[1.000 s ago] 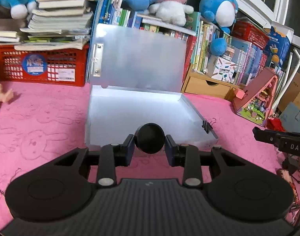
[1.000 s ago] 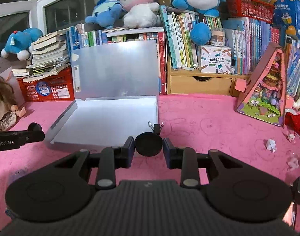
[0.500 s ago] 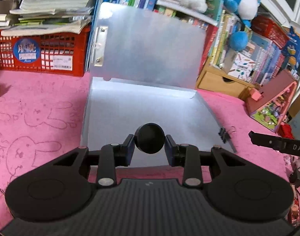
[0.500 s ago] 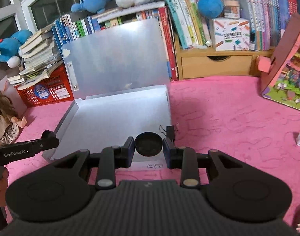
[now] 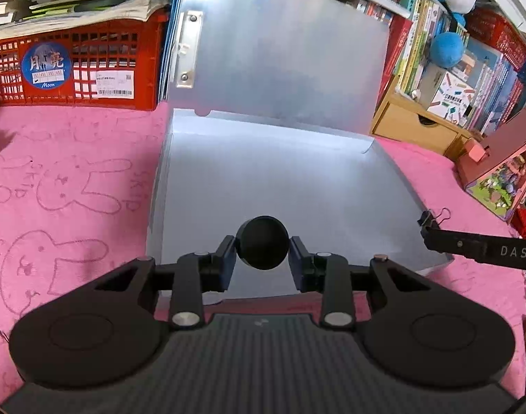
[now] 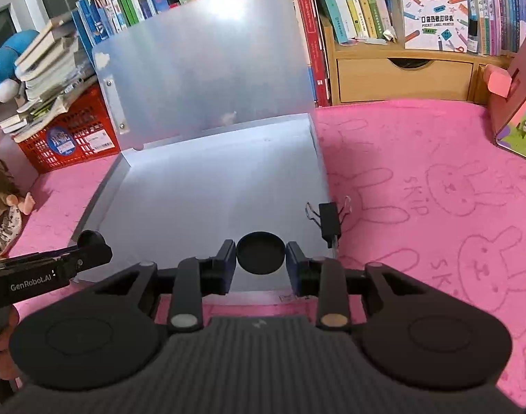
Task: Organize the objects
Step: 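Lower both discs into the silver box and open both tools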
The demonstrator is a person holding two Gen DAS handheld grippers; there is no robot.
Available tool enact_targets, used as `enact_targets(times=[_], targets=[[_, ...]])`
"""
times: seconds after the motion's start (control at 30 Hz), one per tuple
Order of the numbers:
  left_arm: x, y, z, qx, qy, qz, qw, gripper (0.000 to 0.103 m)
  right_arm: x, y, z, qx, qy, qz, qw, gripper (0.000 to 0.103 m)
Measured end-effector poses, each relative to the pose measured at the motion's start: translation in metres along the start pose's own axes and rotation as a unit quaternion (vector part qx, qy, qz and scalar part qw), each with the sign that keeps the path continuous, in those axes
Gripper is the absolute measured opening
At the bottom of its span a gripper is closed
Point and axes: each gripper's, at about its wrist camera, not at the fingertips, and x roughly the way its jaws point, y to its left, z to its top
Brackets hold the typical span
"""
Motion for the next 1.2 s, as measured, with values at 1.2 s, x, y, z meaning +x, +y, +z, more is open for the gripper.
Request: enact_targets(times=[1.2], targets=[[0.109,0.007,0.071,0.010,0.036,0.046,0.9982,0.038,0.116,-0.001,0.072,0.006,0.030,-0.044,0.999,0.037]])
